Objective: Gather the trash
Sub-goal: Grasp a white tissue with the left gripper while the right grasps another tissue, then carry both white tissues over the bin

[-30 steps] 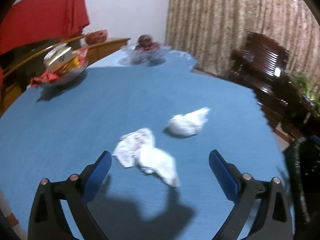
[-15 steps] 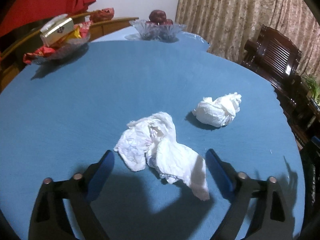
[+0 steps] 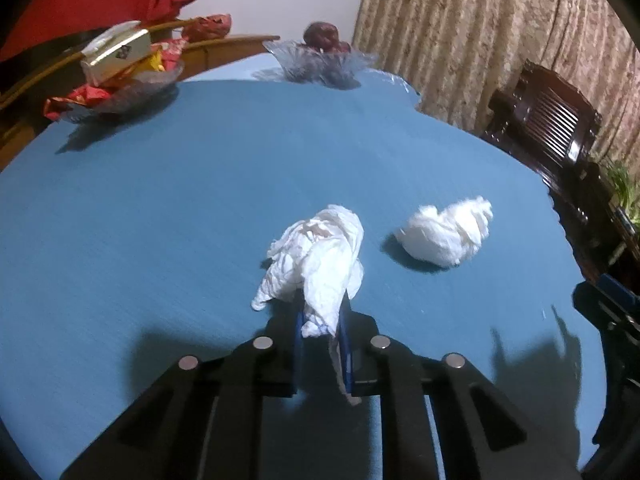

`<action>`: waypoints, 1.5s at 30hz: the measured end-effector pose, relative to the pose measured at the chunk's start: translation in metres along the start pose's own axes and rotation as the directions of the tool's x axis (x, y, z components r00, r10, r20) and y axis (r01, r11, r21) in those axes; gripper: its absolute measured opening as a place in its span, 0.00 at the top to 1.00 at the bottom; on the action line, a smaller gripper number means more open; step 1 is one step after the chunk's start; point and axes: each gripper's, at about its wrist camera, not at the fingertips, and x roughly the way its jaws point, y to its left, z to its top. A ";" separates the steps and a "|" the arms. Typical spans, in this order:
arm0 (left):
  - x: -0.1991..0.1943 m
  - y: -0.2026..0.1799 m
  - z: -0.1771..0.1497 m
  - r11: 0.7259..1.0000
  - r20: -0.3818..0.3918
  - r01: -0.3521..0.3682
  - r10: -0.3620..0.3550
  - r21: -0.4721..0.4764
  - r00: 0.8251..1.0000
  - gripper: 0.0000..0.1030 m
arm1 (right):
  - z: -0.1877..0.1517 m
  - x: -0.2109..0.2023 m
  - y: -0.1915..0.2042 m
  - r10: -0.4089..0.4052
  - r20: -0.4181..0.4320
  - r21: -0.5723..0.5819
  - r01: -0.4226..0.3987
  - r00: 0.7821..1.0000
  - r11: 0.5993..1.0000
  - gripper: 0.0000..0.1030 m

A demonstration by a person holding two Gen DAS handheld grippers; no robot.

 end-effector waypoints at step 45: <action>-0.020 0.028 0.027 0.996 0.070 -0.092 0.091 0.014 0.993 0.86 | 0.046 0.063 0.073 0.189 -0.098 -0.048 -0.195 0.977 0.980 0.68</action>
